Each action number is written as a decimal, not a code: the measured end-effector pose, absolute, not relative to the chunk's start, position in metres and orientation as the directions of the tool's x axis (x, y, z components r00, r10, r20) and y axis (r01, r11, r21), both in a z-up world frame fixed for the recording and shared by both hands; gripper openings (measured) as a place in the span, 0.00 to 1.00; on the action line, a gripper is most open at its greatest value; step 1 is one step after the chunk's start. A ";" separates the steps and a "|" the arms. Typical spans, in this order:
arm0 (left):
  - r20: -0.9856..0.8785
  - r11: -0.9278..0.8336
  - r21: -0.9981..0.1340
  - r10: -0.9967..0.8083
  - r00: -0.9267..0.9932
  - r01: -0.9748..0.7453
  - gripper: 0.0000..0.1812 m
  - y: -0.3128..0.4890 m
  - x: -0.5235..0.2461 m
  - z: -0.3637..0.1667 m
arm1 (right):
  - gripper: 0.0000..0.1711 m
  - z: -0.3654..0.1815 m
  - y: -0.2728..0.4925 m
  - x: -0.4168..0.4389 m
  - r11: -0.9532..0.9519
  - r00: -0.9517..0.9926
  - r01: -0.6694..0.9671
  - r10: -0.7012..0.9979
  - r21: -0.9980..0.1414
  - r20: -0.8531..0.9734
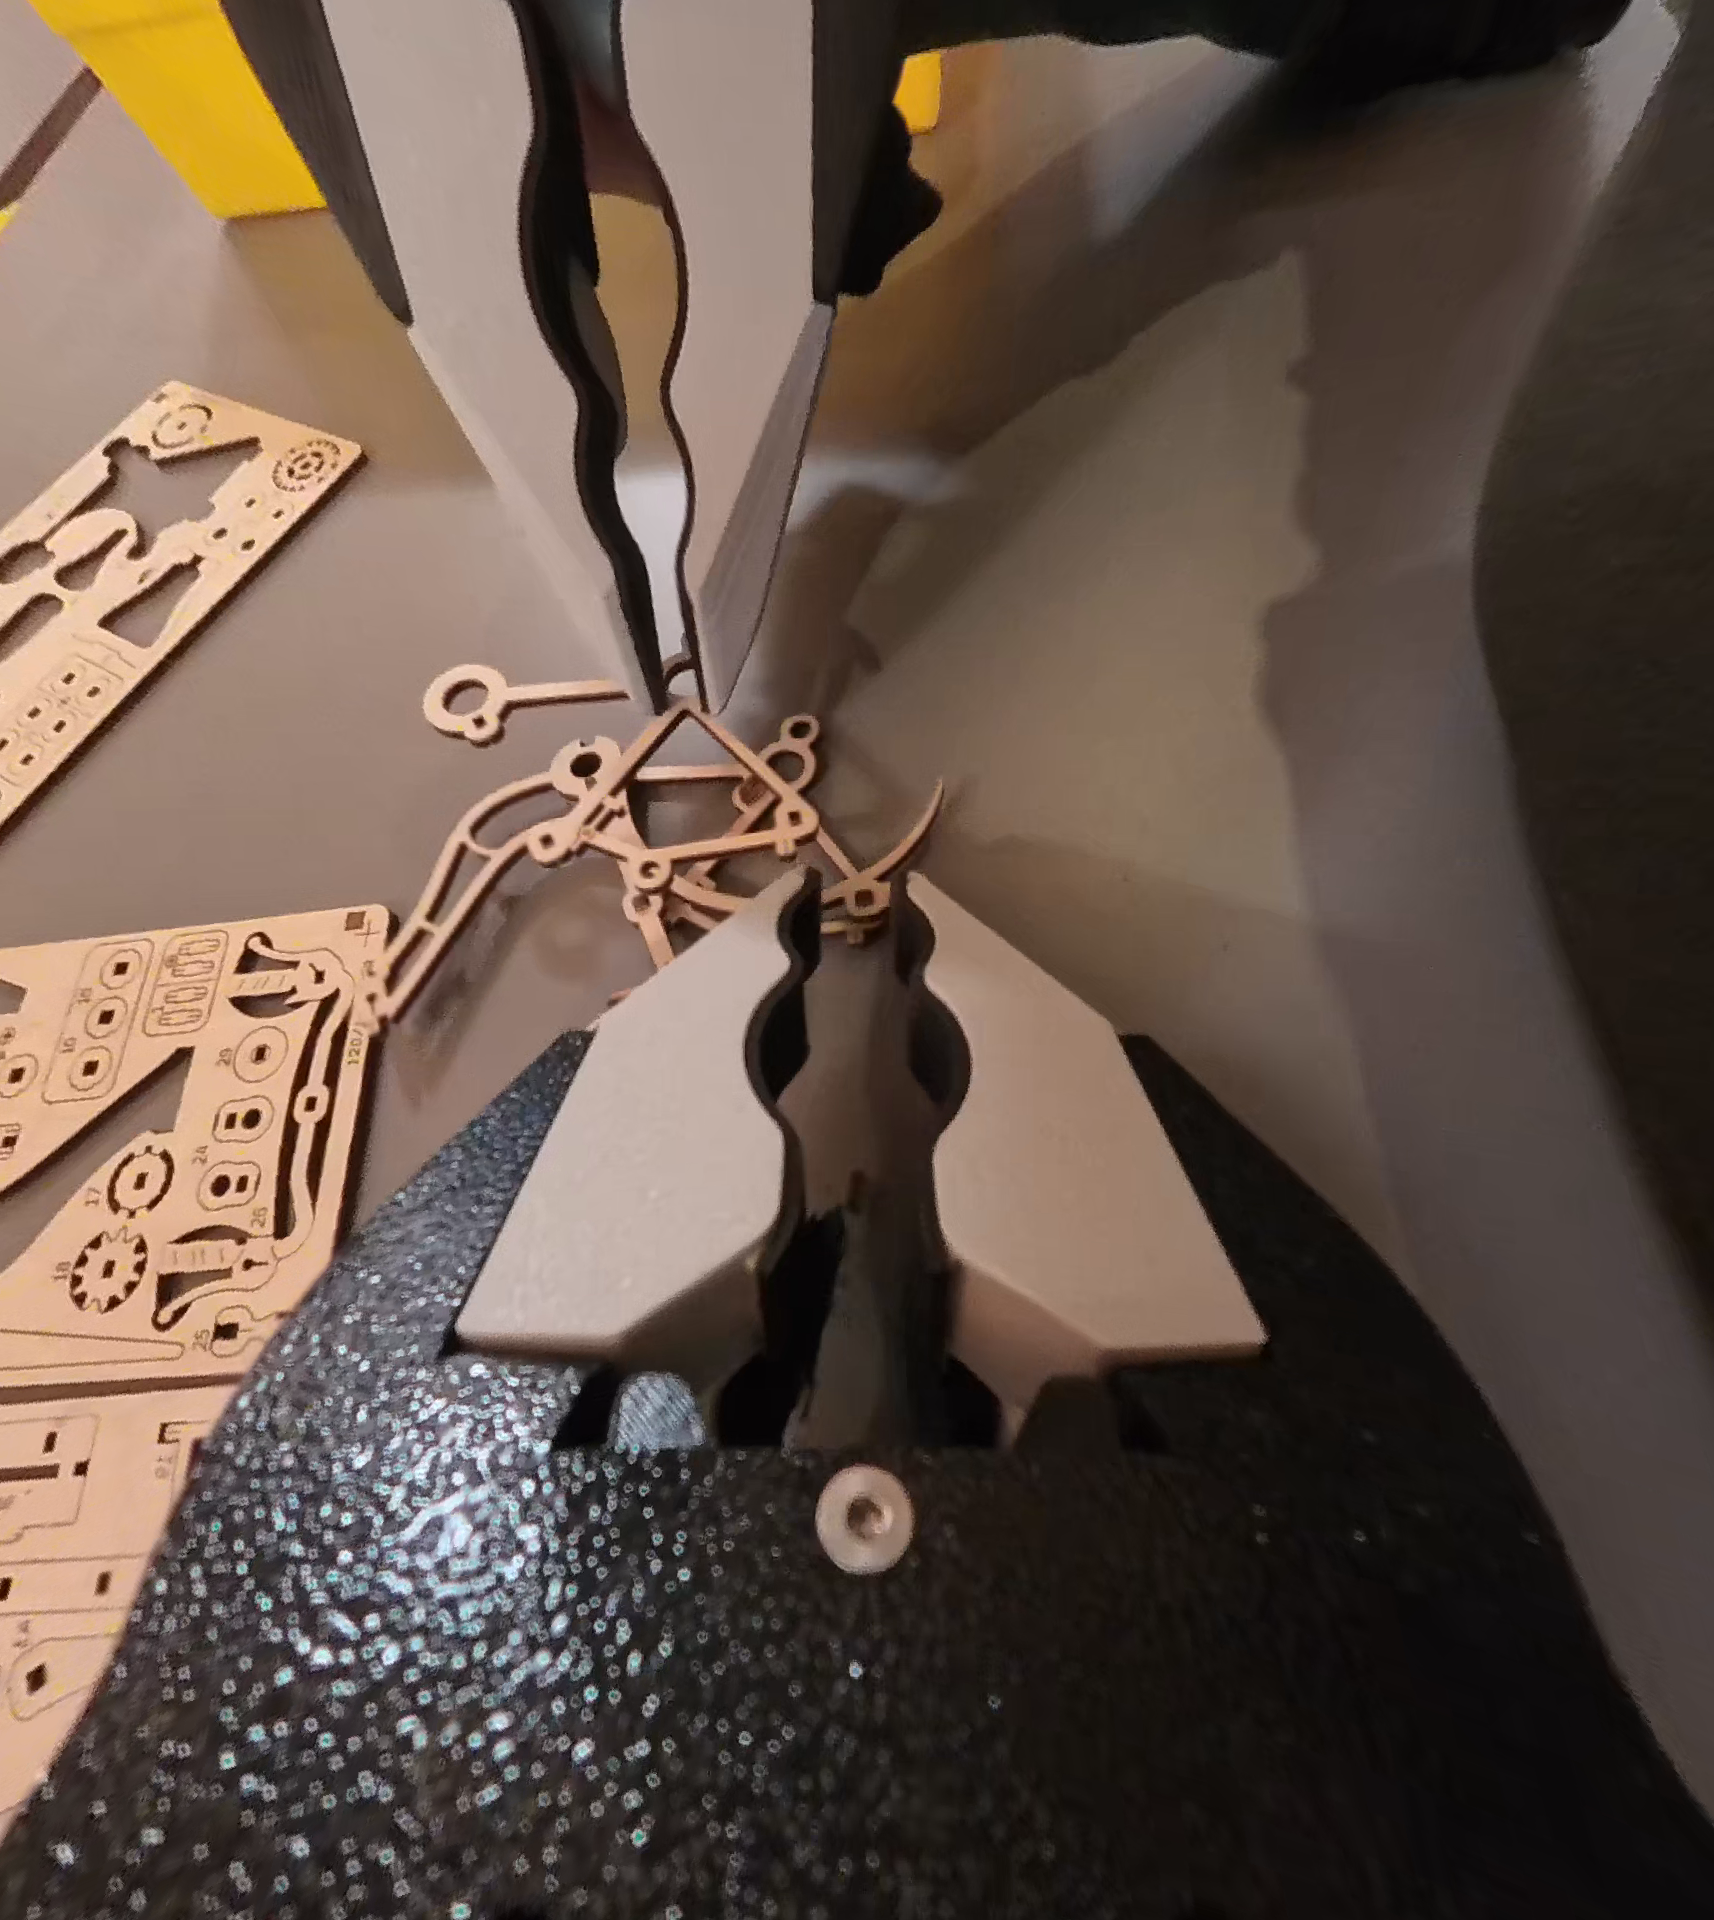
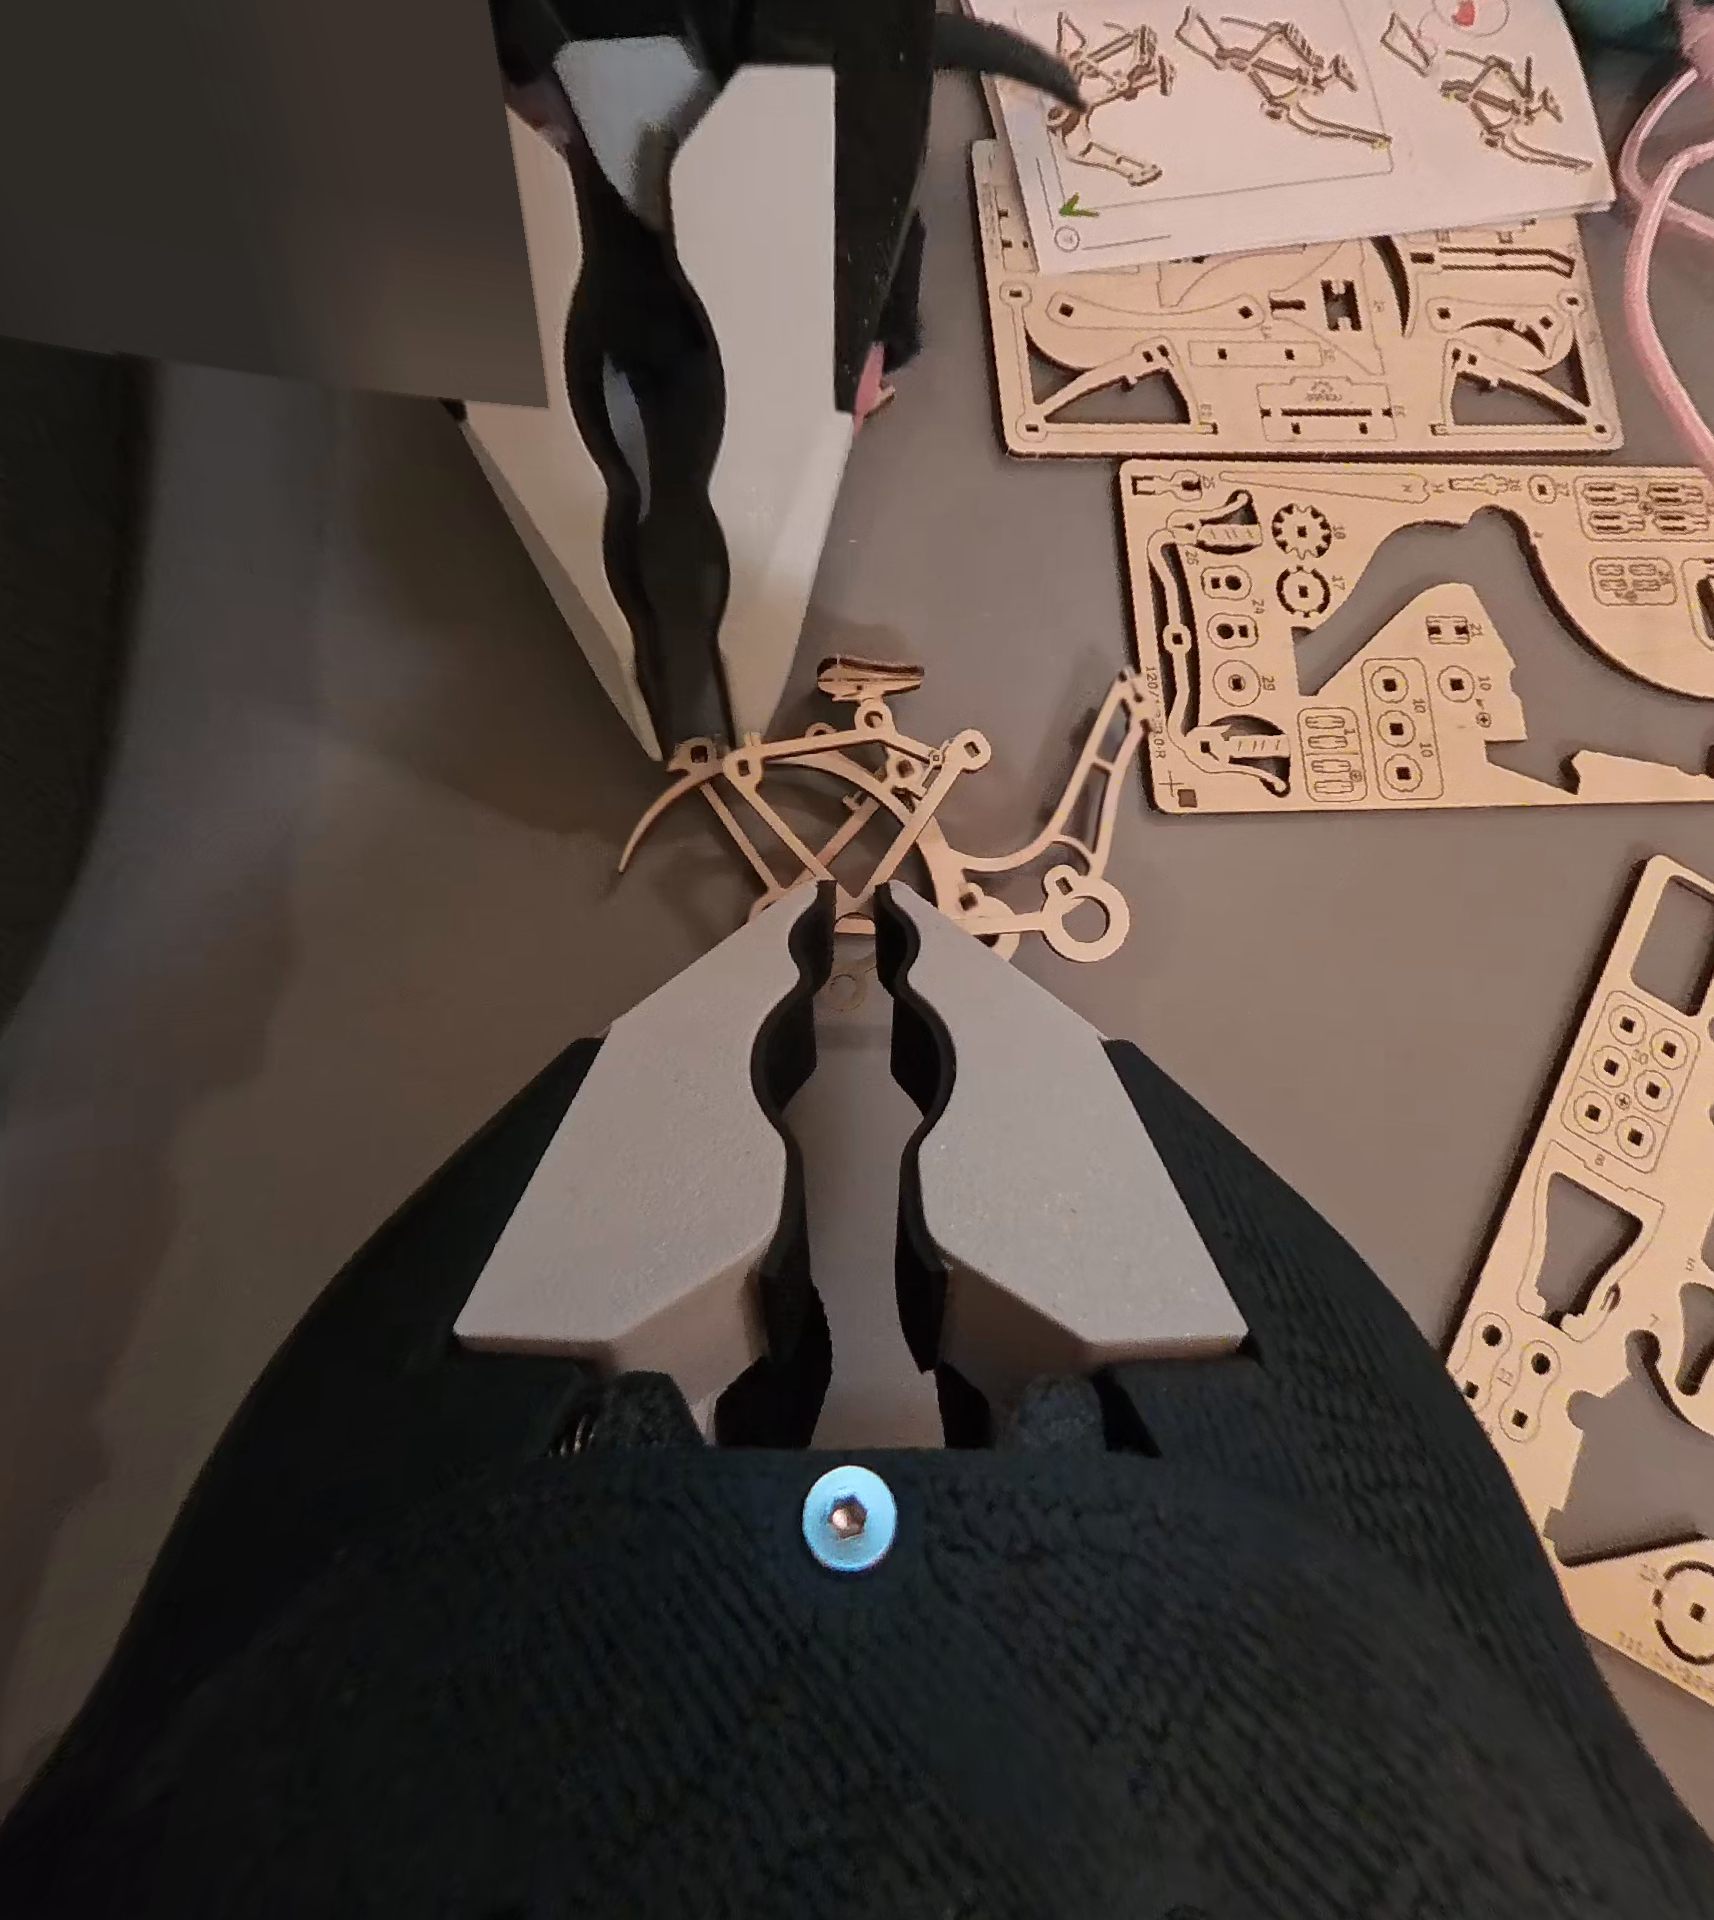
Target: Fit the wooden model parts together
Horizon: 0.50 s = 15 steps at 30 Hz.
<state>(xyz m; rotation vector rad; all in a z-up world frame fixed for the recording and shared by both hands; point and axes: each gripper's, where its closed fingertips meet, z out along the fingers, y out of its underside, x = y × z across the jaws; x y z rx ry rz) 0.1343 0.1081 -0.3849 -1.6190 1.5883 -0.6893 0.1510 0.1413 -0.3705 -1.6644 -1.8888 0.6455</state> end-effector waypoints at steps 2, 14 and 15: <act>-0.124 0.048 -0.808 -0.988 0.089 -0.587 0.05 0.109 0.134 -0.386 | 0.03 -0.370 0.140 0.150 0.121 -0.091 0.738 0.993 -0.664 0.079; -0.075 -0.002 -0.804 -0.992 0.104 -0.595 0.03 0.109 0.134 -0.388 | 0.03 -0.373 0.137 0.150 0.106 -0.023 0.802 0.989 -0.588 0.147; -0.072 -0.005 -0.804 -0.992 0.106 -0.595 0.03 0.109 0.134 -0.388 | 0.03 -0.372 0.137 0.150 0.096 -0.013 0.801 0.990 -0.591 0.143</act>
